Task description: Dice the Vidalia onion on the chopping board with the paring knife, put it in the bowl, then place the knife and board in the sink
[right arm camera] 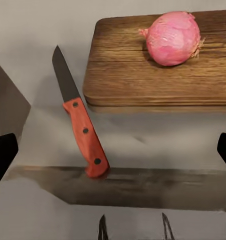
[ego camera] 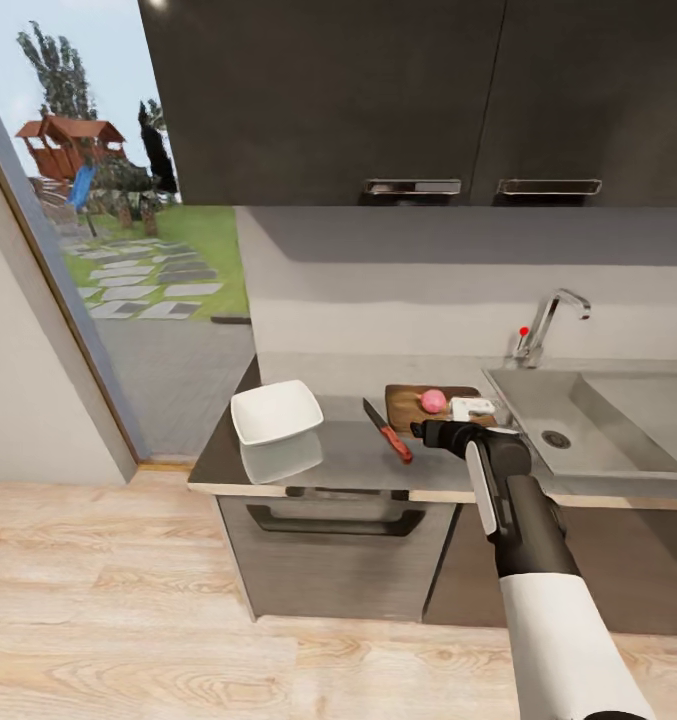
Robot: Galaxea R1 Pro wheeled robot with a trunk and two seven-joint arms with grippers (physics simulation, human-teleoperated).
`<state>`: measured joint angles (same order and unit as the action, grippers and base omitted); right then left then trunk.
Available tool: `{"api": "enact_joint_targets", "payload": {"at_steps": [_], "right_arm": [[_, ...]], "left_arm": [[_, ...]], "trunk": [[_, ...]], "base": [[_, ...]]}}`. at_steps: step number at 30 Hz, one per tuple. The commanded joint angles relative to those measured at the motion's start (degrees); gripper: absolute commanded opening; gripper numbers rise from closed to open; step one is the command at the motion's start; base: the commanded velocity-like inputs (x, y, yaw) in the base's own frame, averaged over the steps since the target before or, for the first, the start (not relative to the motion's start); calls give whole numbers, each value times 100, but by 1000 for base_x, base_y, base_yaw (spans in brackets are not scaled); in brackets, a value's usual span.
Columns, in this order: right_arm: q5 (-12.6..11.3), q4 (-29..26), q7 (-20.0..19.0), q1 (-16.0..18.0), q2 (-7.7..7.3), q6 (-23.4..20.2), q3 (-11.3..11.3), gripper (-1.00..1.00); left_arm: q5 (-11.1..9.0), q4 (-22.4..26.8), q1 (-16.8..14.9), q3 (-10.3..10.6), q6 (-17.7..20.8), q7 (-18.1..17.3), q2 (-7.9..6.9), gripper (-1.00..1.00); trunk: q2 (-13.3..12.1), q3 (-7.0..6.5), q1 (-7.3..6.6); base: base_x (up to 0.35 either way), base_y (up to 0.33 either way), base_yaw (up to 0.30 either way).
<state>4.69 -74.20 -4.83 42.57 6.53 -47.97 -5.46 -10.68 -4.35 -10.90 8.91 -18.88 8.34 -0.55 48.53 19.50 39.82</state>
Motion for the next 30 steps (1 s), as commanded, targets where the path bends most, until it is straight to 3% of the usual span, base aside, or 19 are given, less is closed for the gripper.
{"api": "enact_joint_targets", "payload": {"at_steps": [1, 7, 15, 30], "right_arm": [[53, 65, -48, 5, 6, -23, -12, 100], [58, 219, -46, 5, 11, -20, 51, 100], [66, 433, -40, 5, 15, 35, 403, 100], [84, 547, -11, 5, 7, 183, 439, 100]], "left_arm": [[-48, -22, -9, 49, -36, 1, 2, 100], [-48, -22, -9, 49, -36, 1, 2, 100], [-48, -22, -9, 49, -36, 1, 2, 100], [-48, -22, -9, 48, -29, 1, 2, 100]], "trunk": [[6, 7, 2], [6, 7, 2], [6, 7, 2], [6, 7, 2]], "base": [[105, 59, 0], [40, 21, 0], [3, 1, 0], [0, 0, 0]]}}
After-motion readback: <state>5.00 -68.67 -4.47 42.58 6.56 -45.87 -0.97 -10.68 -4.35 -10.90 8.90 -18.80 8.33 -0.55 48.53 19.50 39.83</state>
